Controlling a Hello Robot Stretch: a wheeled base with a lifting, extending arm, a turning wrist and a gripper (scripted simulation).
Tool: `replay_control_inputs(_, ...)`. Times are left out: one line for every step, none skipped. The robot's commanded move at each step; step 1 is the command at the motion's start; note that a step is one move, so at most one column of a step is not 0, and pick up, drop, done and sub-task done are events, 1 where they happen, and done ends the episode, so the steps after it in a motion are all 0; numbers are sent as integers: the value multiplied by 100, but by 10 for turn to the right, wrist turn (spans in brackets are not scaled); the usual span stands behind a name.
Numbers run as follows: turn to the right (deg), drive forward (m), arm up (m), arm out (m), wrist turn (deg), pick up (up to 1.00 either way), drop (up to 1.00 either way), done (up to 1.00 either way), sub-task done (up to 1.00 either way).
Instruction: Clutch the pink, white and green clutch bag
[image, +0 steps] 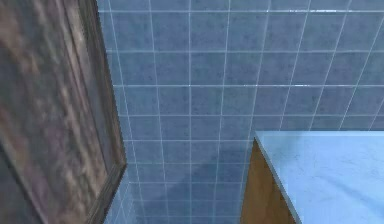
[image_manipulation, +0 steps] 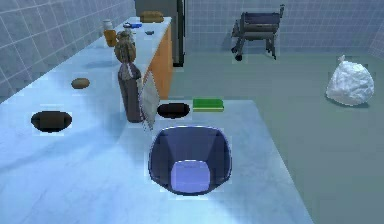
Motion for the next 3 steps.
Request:
replay_control_inputs(0,0,50,0,0,0,0,0,0)
replay_control_inputs(0,0,38,0,0,0,0,0,0)
replay_control_inputs(0,0,0,32,0,0,0,0,0)
